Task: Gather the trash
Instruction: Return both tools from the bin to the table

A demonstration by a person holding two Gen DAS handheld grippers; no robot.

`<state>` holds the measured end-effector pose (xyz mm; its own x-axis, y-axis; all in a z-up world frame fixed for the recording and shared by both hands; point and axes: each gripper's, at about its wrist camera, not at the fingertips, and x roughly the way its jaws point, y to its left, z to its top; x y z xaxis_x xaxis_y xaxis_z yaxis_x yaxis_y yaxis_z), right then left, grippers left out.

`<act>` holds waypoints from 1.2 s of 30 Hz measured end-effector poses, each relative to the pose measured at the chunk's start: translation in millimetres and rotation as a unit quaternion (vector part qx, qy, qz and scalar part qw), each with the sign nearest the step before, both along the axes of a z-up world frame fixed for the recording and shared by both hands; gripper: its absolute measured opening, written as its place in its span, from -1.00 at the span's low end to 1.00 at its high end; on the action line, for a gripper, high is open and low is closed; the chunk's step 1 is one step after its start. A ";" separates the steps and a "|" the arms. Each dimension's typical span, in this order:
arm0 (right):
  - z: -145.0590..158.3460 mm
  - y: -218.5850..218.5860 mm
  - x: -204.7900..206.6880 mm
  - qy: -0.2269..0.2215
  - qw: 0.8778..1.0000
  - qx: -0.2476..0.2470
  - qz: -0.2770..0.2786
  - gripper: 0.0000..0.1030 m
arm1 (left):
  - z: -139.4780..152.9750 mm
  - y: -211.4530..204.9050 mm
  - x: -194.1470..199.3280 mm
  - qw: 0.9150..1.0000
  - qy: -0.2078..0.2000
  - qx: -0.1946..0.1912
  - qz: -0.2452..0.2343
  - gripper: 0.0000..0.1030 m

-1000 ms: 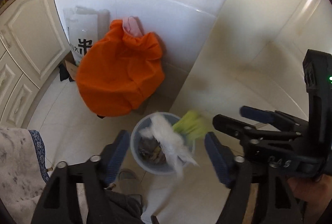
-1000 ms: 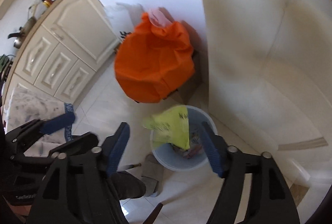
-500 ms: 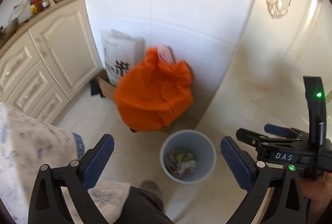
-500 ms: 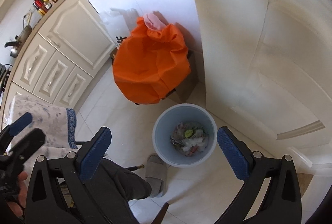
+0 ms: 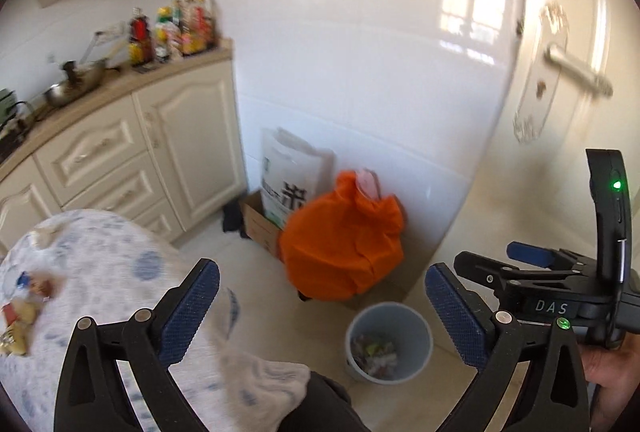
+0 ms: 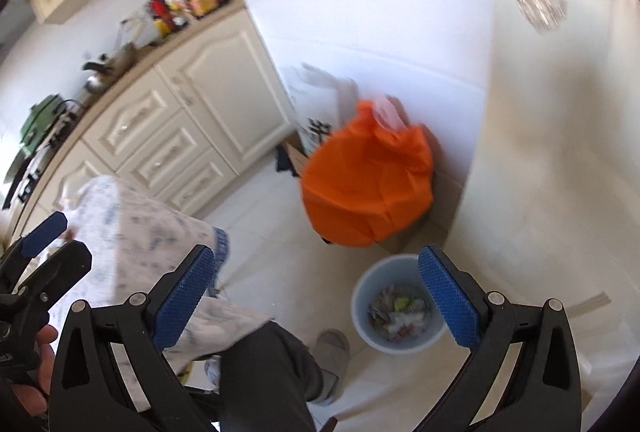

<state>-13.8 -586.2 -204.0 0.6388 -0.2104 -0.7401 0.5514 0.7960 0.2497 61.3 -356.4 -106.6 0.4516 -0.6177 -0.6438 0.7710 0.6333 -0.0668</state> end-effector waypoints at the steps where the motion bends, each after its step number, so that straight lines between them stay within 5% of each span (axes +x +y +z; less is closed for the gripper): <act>1: 6.4 7.2 4.5 -0.004 1.000 -0.006 0.007 1.00 | 8.2 17.6 -4.1 1.000 -0.005 -0.008 0.009 0.98; 8: 45.8 58.9 35.6 -0.035 0.997 -0.036 0.058 1.00 | 39.1 119.1 -17.5 0.996 -0.035 -0.044 0.076 0.99; 17: 81.6 136.7 72.3 -0.066 0.985 -0.064 0.147 1.00 | 43.2 204.4 -28.4 0.983 -0.045 -0.061 0.168 0.99; 29: 109.7 229.9 108.7 -0.104 0.957 -0.082 0.257 1.00 | 68.2 302.0 -38.7 0.954 -0.054 -0.076 0.285 0.99; 36: 113.0 272.2 137.3 -0.108 0.942 -0.087 0.305 1.00 | 53.8 347.3 -36.5 0.936 -0.046 -0.063 0.344 0.99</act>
